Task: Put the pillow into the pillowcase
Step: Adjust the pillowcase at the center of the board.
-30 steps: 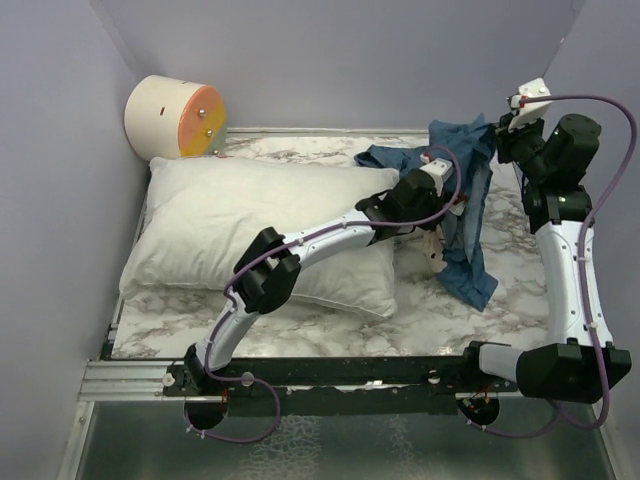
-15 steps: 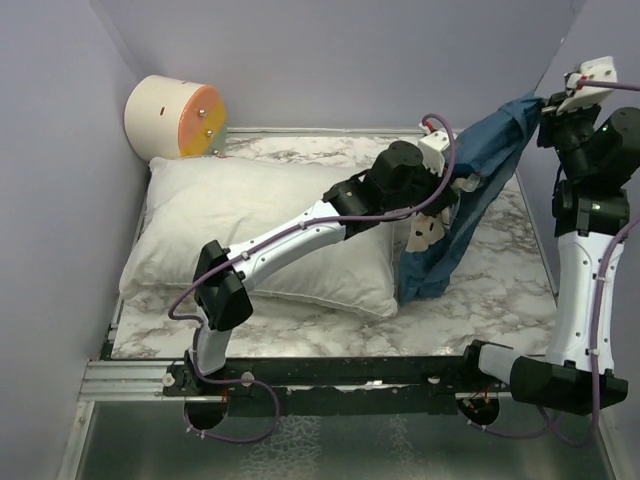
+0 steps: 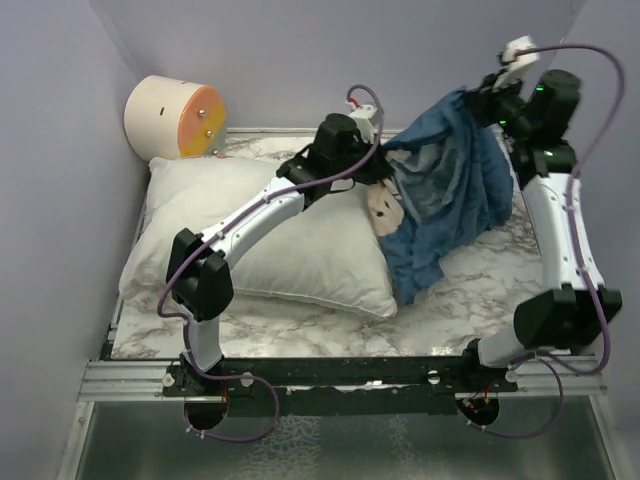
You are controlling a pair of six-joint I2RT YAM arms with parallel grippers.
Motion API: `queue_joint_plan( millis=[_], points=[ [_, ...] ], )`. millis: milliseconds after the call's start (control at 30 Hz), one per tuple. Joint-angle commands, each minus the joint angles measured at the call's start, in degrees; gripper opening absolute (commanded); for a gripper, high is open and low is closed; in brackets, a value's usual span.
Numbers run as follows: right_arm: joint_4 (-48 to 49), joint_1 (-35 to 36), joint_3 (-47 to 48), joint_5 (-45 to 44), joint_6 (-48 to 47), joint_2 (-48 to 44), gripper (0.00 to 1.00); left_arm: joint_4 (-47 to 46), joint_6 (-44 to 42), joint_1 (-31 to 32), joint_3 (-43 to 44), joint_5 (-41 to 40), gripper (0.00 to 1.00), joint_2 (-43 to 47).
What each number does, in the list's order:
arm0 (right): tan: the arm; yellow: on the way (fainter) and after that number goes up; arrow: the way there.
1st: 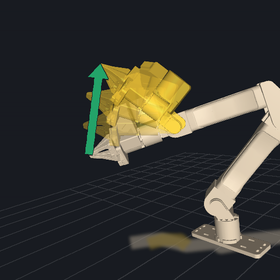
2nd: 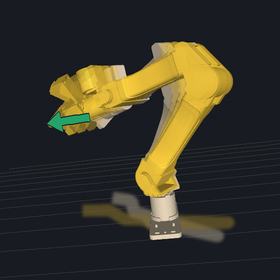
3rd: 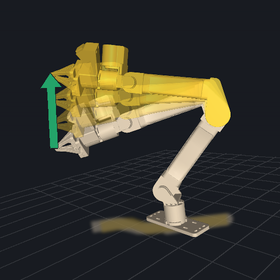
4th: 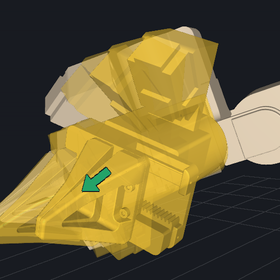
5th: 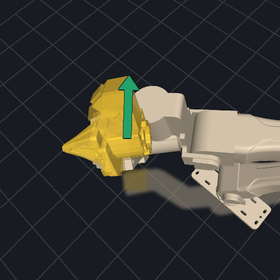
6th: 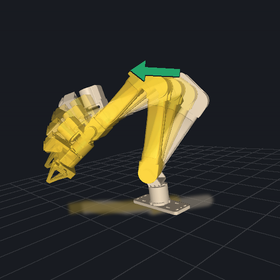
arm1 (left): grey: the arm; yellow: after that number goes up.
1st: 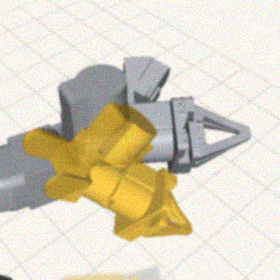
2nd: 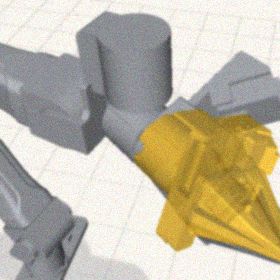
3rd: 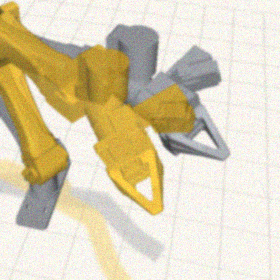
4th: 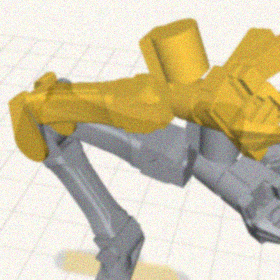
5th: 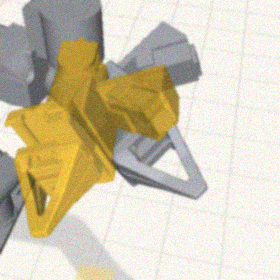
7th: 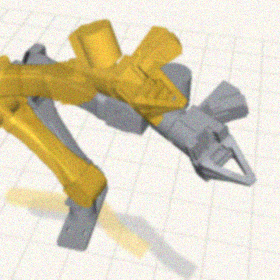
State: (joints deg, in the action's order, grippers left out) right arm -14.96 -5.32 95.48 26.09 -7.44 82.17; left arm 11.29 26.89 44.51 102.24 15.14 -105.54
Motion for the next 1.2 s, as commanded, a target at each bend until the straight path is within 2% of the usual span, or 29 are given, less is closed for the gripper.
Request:
queue_joint_plan(
  millis=[0, 100, 200, 233, 267, 367, 467, 600, 800, 1067, 1133, 1167],
  points=[
    [-5.1, 9.3, 1.3, 2.2, -1.3, 13.3, 0.22, 2.1, 5.4, -7.4, -0.6, 0.6, 0.07, -5.3],
    [-14.1, 9.1, 7.2, 10.2, -4.8, 19.9, 0.49, 5.7, 4.8, -8.3, 0.1, -1.6, 0.07, -7.1],
    [-7.3, 5.6, -2.5, 13.5, -4.8, 12.8, 0.82, 3.9, 3.7, -8.5, -5.3, -5.6, 0.06, -3.2],
    [-5.0, 2.5, -6.0, 16.0, -3.8, 10.1, 0.91, 3.1, 3.4, -8.6, -7.1, -6.7, 0.06, -1.7],
    [-3.8, -1.3, -8.4, 19.9, -2.7, 8.0, 0.95, 2.6, 2.9, -8.8, -8.4, -7.3, 0.06, -0.4],
    [-8.3, -13.5, -9.8, 29.7, -4.5, 7.4, 0.96, 2.4, 1.0, -9.0, -10.2, -7.2, 0.06, 2.1],
    [-11.1, -19.8, -12.3, 26.0, -10.9, 8.1, 0.96, 2.6, -0.8, -9.0, -10.6, -5.1, 0.05, 3.4],
    [-12.6, -20.6, -15.6, 19.0, -17.3, 10.5, 0.96, 3.5, -2.2, -9.0, -10.4, -3.1, 0.05, 4.6],
    [-10.6, -20.5, -19.7, 11.4, -20.9, 15.9, 0.91, 3.2, -2.5, -9.0, -11.8, -1.7, 0.05, 7.4],
    [-8.7, -19.5, -18.3, 6.5, -21.9, 26.1, 0.74, 2.8, -2.0, -9.0, -13.0, -1.0, 0.05, 10.8],
    [-7.6, -19.4, -19.0, 6.5, -22.4, 25.9, 0.65, 2.7, -1.6, -8.9, -13.6, -0.7, 0.05, 11.3],
    [-7.4, -19.5, -19.4, 6.6, -22.9, 25.3, 0.54, 2.4, -1.5, -8.9, -13.9, -0.6, 0.05, 11.6]
  ],
)
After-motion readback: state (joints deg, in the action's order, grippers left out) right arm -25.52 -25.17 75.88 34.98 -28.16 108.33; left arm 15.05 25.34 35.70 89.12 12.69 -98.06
